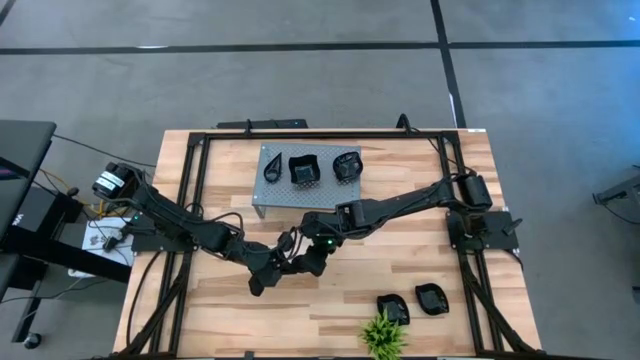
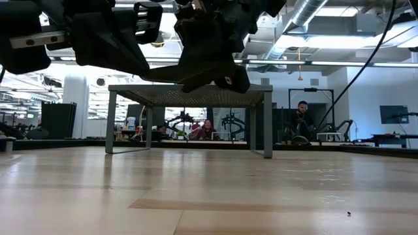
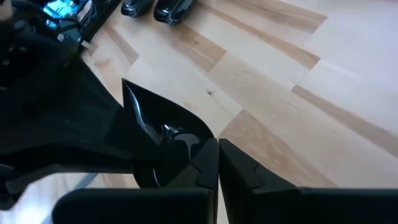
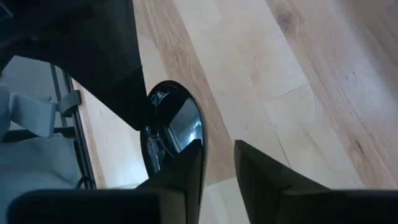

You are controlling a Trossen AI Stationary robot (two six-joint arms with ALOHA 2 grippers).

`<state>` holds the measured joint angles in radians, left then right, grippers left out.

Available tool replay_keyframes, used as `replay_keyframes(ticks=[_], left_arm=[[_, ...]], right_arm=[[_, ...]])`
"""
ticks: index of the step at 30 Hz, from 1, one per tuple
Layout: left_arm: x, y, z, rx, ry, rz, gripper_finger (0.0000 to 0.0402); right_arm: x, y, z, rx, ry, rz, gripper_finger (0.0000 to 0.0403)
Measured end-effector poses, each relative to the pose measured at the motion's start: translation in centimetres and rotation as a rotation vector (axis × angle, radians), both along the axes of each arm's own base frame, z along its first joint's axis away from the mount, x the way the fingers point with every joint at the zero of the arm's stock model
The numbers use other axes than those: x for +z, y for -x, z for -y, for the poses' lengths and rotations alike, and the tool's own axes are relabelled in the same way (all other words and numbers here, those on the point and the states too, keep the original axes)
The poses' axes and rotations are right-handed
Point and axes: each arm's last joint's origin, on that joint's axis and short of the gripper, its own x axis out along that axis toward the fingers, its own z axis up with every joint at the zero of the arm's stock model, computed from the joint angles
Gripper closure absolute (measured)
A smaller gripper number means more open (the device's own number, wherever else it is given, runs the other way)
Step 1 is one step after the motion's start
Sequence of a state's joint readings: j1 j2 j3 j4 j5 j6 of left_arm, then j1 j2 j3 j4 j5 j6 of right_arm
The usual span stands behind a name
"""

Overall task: Pick & Place Mini shaped plates
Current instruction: Stack the black drop-shaped plate on top of the black drop-shaped plate on the shelf

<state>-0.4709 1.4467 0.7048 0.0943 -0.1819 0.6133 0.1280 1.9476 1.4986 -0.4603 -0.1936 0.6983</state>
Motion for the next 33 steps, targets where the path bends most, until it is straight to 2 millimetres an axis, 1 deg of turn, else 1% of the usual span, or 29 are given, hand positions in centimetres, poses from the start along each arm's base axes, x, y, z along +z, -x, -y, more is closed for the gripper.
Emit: replay_keyframes(ticks=[3, 11, 16, 21, 27, 31, 33], left_arm=[[0.0, 0.0, 0.0, 0.023, 0.035, -0.011, 0.0395], [0.0, 0.0, 0.0, 0.029, 0.037, -0.012, 0.0395], [0.0, 0.0, 0.0, 0.042, 0.052, -0.013, 0.0395], [0.0, 0.0, 0.0, 0.102, 0.162, -0.048, 0.0395], [-0.1, 0.1, 0.3, 0.104, 0.336, -0.13, 0.0394], [-0.2, 0.3, 0.4, 0.19, 0.428, -0.188, 0.0394], [-0.4, 0.8, 0.4, 0.223, 0.437, -0.241, 0.0394]], right_arm=[[0.0, 0.0, 0.0, 0.001, 0.001, 0.0, 0.0305], [0.1, -0.1, 0.0, 0.019, 0.013, 0.016, 0.0288], [0.2, -0.3, 0.0, 0.025, 0.014, 0.049, 0.0269], [0.1, -0.2, 0.3, 0.082, 0.065, 0.054, 0.0246], [0.2, -0.3, 1.0, 0.067, 0.072, 0.058, 0.0222], [0.1, -0.3, 1.0, 0.073, 0.079, 0.06, 0.0214], [0.1, -0.3, 0.8, 0.077, 0.081, 0.057, 0.0214]])
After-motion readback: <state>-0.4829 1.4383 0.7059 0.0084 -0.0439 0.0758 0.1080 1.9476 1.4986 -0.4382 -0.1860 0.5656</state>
